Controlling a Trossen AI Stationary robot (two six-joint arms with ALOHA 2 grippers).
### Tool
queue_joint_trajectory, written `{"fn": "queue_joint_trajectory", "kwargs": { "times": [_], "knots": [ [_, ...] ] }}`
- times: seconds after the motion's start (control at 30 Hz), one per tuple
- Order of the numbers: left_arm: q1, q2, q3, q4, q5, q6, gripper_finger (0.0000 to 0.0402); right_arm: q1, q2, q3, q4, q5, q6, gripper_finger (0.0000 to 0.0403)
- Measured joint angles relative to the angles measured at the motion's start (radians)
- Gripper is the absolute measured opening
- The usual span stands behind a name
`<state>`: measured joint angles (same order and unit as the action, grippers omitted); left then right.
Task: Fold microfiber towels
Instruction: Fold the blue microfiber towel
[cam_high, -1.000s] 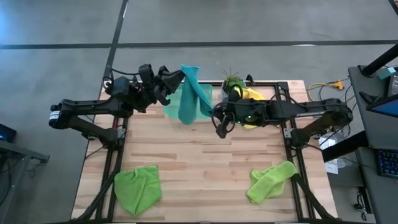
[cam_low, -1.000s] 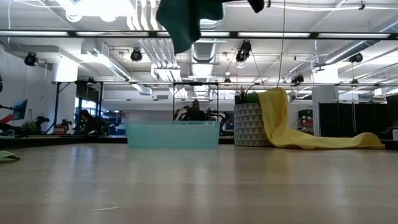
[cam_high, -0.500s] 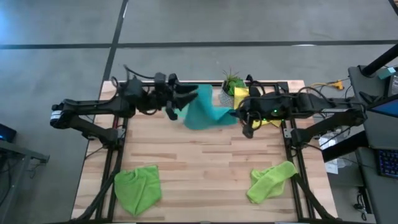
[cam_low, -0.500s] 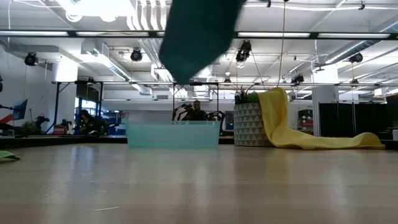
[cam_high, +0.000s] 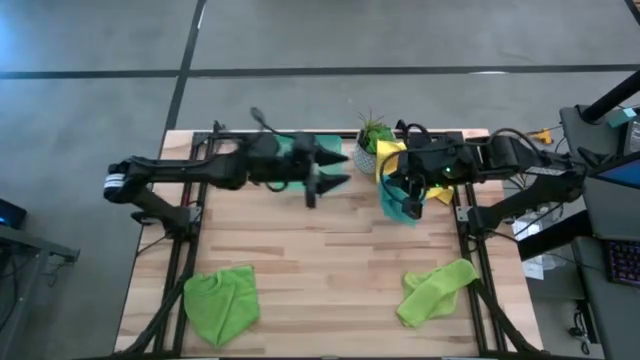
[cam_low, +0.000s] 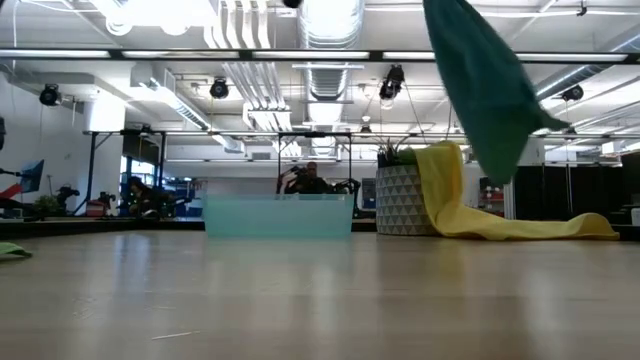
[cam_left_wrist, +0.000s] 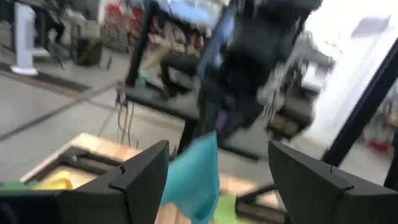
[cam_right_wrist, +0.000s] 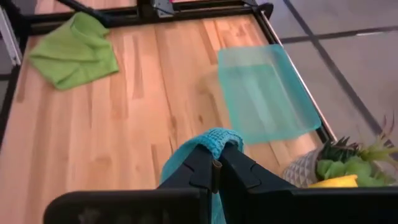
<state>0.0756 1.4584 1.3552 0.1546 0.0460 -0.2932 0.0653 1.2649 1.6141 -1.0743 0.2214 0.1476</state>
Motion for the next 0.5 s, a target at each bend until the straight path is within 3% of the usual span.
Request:
{"fn": "queue_joint_trajectory", "kwargs": {
  "times": [0.33, 0.5],
  "knots": [
    [-0.008, 0.195, 0.296, -0.272, -0.002, 0.100, 0.0258, -0.104, 0.135, 0.206, -0.215, 0.007, 0.068, 0.0009],
    [-0.029, 0.236, 0.315, -0.327, -0.118, 0.142, 0.0258, -0.131, 0.194, 0.308, -0.212, 0.007, 0.062, 0.0008]
  ]
}}
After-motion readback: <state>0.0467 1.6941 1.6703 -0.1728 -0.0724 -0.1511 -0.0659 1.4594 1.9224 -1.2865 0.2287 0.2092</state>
